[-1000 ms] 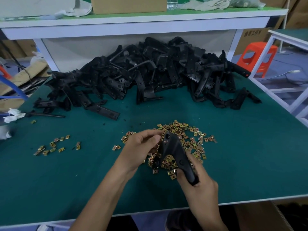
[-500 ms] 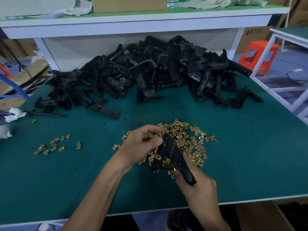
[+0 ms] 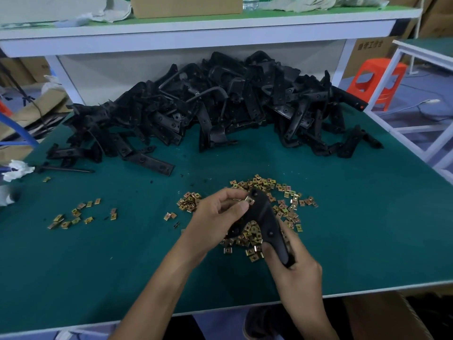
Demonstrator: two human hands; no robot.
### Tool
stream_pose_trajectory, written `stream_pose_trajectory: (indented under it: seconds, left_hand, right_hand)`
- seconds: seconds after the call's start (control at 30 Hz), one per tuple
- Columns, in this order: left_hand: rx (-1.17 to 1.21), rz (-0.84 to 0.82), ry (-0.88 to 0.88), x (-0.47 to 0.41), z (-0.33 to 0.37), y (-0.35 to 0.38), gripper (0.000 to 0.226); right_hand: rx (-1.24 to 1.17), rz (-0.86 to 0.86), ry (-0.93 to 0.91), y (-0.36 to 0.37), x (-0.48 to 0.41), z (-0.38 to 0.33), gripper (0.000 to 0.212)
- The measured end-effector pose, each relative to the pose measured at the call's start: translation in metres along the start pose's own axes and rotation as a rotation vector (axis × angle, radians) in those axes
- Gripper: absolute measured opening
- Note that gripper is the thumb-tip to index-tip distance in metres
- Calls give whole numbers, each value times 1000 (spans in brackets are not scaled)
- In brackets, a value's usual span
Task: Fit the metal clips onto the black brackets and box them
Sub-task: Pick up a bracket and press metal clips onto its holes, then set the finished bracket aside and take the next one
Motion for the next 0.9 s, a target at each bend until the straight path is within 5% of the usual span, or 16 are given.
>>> stream_pose_trajectory:
  seconds: [0.2,0.37,0.53,0.7,0.83,0.9]
  left_hand:
    - [-575,108,232,10,10,40,33]
    - [-578,-114,390,24,16,109,27]
    - [-665,-393,443,58,-5,179,35]
    - [-610,-549,495,90,-8,216,59]
    - [-622,-566,480,93,-6,211,48]
    - [-631,-541,458,88,-7,198,41]
  right_hand:
    - [-202,227,181,-26,10,13,34]
    - [-222,286,304,-69,61,32,33]
    - [-343,369,526,-116,126,56,11]
    - [-478,782,565,-183,151,63,6]
    - [-658,885,682,-219,136,90,53]
    - [-637,819,714,-215,126,98,54]
Point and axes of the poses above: each hand's wrist, its own x-axis away from the middle knuckle, its own y-axis out of the palm, z = x × y, the point moved 6 cm from there along -x, towards the middle knuckle, and after that the axes turned 5 degrees about z, right-handed, at the moved point
